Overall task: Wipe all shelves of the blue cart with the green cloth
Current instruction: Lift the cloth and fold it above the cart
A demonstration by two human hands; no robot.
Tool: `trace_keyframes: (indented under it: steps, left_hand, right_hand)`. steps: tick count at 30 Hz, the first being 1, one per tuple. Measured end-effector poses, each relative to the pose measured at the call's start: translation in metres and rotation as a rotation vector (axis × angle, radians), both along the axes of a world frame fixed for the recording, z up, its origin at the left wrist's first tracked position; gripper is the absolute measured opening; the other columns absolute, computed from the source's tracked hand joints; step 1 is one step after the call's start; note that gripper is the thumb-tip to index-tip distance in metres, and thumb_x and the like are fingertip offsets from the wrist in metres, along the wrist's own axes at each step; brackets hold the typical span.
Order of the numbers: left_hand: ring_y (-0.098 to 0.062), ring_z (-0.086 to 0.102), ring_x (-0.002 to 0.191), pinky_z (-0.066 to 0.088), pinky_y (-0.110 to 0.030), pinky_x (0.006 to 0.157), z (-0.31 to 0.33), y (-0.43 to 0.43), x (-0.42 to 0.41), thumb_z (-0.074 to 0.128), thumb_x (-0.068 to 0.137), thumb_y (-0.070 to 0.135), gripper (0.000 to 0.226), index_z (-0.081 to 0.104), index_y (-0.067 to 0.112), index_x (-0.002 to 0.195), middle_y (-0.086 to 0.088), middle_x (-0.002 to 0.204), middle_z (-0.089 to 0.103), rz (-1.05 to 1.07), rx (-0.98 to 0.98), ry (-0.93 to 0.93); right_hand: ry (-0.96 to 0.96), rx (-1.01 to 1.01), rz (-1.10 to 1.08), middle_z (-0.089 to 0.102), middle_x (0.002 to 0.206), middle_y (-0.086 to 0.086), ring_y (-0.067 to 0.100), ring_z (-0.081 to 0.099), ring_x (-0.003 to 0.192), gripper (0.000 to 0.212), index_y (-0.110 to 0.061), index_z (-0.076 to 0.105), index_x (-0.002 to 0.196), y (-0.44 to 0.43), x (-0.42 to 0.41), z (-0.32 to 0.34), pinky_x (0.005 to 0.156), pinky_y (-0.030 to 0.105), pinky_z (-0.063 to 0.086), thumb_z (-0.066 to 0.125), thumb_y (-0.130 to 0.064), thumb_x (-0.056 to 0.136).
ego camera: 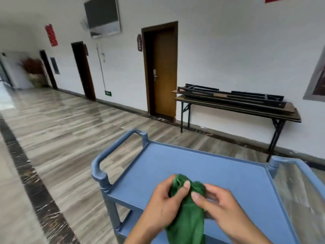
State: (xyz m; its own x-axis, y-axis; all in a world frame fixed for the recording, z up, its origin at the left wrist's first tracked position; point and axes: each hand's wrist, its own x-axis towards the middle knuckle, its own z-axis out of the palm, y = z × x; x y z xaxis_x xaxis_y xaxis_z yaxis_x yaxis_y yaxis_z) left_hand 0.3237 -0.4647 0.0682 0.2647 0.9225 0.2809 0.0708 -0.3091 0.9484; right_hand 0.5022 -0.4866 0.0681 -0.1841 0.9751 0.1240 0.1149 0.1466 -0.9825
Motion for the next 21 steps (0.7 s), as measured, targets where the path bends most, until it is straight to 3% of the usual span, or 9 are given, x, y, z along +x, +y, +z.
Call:
trace_keyframes:
  steps: [3,5,8,11,13,15,18,21]
  left_hand:
    - [-0.014,0.062,0.074,0.052,-0.033,0.071,0.062,0.001,0.004,0.06,0.095,0.029,0.016,0.062,0.015,0.086,0.005,0.076,0.064,0.067,0.111,0.134]
    - [-0.021,0.065,0.079,0.053,-0.04,0.075,0.091,0.004,0.004,0.059,0.093,0.028,0.01,0.063,0.02,0.088,0.003,0.079,0.067,0.114,0.148,0.259]
    - [-0.004,0.062,0.072,0.05,-0.027,0.065,0.117,0.018,-0.01,0.061,0.091,0.023,0.009,0.062,0.03,0.085,0.016,0.074,0.064,0.203,0.262,0.385]
    - [-0.011,0.065,0.069,0.053,-0.031,0.058,0.137,0.026,-0.023,0.061,0.092,0.016,0.01,0.066,0.023,0.089,0.006,0.077,0.069,0.212,0.189,0.312]
    - [-0.017,0.067,0.074,0.055,-0.034,0.063,0.145,0.033,-0.031,0.061,0.092,0.012,0.008,0.068,0.017,0.092,-0.006,0.083,0.072,0.221,0.158,0.236]
    - [-0.02,0.069,0.079,0.055,-0.033,0.069,0.15,0.042,-0.042,0.063,0.09,0.012,0.006,0.069,0.015,0.092,-0.008,0.086,0.073,0.227,0.155,0.167]
    - [-0.025,0.068,0.082,0.053,-0.035,0.072,0.159,0.061,-0.059,0.066,0.086,0.018,0.008,0.067,0.011,0.09,-0.008,0.085,0.072,0.217,0.125,0.125]
    - [-0.027,0.067,0.085,0.052,-0.038,0.077,0.165,0.087,-0.082,0.063,0.091,0.015,0.01,0.06,0.006,0.094,-0.014,0.091,0.068,0.138,0.05,0.019]
  right_hand:
    - [0.061,-0.059,-0.021,0.078,0.1,0.014,0.023,0.075,0.092,0.013,-0.004,0.074,0.105,0.004,0.013,0.054,0.081,0.037,0.061,0.066,-0.01,0.096]
    - [-0.006,-0.003,0.005,0.078,0.097,0.018,0.027,0.075,0.089,0.01,-0.003,0.074,0.101,0.02,0.022,0.085,0.079,0.039,0.063,0.068,-0.009,0.096]
    - [-0.095,0.091,-0.004,0.077,0.091,0.014,0.03,0.077,0.087,0.01,-0.007,0.073,0.094,0.043,0.026,0.112,0.078,0.041,0.064,0.076,-0.016,0.092]
    - [-0.237,0.164,-0.007,0.077,0.085,0.008,0.027,0.074,0.085,0.027,-0.015,0.073,0.088,0.06,0.025,0.139,0.082,0.044,0.061,0.083,-0.039,0.082]
    - [-0.296,0.198,0.038,0.076,0.083,0.004,0.019,0.071,0.08,0.035,-0.019,0.071,0.083,0.074,0.02,0.15,0.08,0.041,0.055,0.081,-0.052,0.076]
    - [-0.292,0.211,0.074,0.078,0.086,0.002,0.02,0.073,0.083,0.027,-0.02,0.069,0.087,0.089,0.009,0.155,0.082,0.043,0.057,0.08,-0.045,0.083]
    - [-0.293,0.253,0.074,0.078,0.091,0.007,0.034,0.073,0.093,0.017,-0.015,0.066,0.096,0.115,-0.012,0.16,0.094,0.057,0.054,0.075,-0.028,0.092]
    - [-0.327,0.297,0.072,0.078,0.096,0.003,0.025,0.073,0.096,0.014,-0.019,0.07,0.105,0.138,-0.041,0.166,0.098,0.055,0.053,0.073,-0.024,0.093]
